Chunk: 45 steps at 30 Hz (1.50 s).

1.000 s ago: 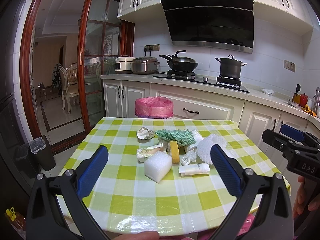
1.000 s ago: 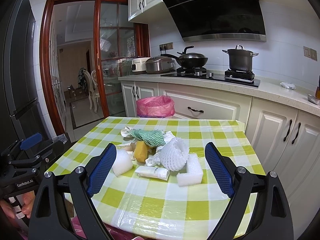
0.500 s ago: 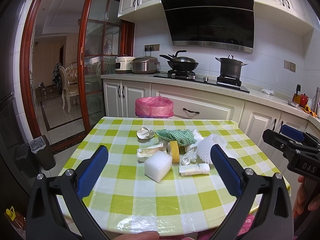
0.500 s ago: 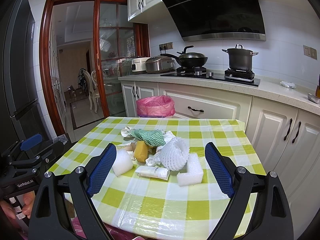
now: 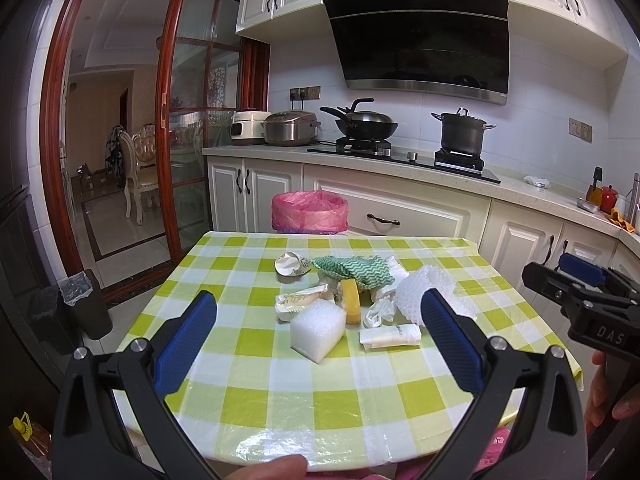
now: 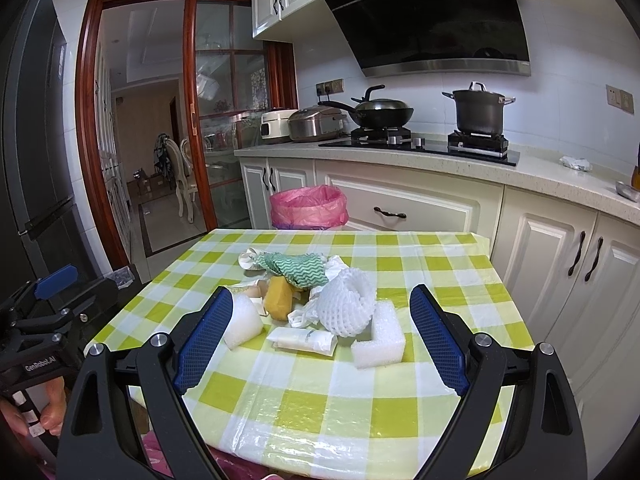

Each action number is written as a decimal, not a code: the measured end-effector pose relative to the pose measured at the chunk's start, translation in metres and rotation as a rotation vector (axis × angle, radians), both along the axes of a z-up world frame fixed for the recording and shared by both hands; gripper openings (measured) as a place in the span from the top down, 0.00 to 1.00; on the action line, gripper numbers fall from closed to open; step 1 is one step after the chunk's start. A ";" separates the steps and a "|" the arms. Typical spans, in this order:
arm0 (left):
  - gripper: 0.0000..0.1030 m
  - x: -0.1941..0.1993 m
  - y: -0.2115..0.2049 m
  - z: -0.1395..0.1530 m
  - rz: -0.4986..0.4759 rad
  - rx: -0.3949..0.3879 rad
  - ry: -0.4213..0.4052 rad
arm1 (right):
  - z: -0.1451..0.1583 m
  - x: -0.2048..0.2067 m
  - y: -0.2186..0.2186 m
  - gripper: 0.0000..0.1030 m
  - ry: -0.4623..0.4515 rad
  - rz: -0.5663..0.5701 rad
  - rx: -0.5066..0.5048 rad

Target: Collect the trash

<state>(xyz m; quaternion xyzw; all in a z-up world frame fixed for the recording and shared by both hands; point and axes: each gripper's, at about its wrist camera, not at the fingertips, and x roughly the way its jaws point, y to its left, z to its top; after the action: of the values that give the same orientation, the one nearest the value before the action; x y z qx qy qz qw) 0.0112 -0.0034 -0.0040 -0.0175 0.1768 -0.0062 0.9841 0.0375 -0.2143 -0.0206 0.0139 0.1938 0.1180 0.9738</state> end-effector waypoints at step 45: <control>0.05 0.185 0.020 -0.138 0.018 0.016 0.374 | -0.103 0.210 0.012 0.66 0.270 0.052 -0.016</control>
<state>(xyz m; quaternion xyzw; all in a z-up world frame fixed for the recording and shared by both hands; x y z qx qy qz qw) 0.1959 0.0168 -0.1417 -0.0123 0.3564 0.0074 0.9342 0.2475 -0.2018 -0.1231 0.0169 0.3242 0.1387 0.9356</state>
